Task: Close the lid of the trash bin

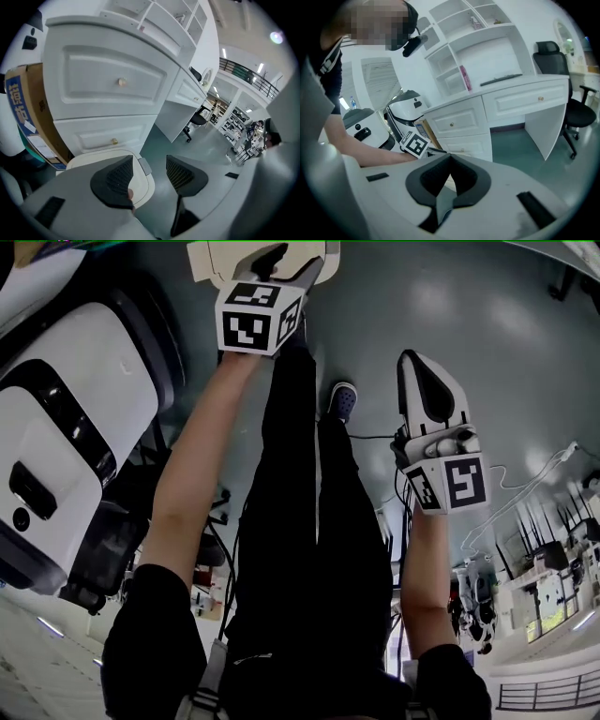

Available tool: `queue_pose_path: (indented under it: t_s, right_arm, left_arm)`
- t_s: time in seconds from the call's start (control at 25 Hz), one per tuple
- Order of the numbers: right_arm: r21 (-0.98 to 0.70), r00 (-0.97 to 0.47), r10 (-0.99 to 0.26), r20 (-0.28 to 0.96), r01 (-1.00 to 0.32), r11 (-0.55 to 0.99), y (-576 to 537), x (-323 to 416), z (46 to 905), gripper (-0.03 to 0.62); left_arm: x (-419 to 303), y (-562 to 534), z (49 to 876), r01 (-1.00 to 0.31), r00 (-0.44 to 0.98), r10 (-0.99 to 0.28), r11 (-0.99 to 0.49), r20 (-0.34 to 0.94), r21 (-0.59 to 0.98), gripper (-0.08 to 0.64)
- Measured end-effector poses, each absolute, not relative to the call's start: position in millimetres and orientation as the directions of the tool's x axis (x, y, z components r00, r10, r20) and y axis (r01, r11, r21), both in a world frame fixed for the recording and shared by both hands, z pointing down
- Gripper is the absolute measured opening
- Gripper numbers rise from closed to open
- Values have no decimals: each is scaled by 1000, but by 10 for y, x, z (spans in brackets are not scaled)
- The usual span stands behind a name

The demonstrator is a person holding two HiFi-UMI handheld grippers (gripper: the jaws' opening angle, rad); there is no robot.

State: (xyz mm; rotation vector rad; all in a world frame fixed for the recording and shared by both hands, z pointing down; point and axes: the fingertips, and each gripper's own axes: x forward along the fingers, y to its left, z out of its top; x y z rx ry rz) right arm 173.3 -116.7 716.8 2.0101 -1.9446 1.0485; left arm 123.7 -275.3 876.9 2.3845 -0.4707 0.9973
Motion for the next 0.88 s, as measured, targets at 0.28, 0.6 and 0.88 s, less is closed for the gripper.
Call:
queue_pose_path:
  t_s: [0.28,0.6,0.88]
  right_arm:
    - [-300,-104,-841,531,-951,-72,-934,1602,6268,2]
    - [-286,-141,-853,503,-958,-10,-515,1345,5347,2]
    - [-249,-145,-892,428,-968,38,-74,1291,4424,2]
  left_arm:
    - [826,-2545,7711,-504,679,-188,-823,709,264,229]
    - [358,-2081,6268,-571,718,-303,-771,626,282,229]
    - [22,-1579,5054,-583,753,-399,-773,523,251,229]
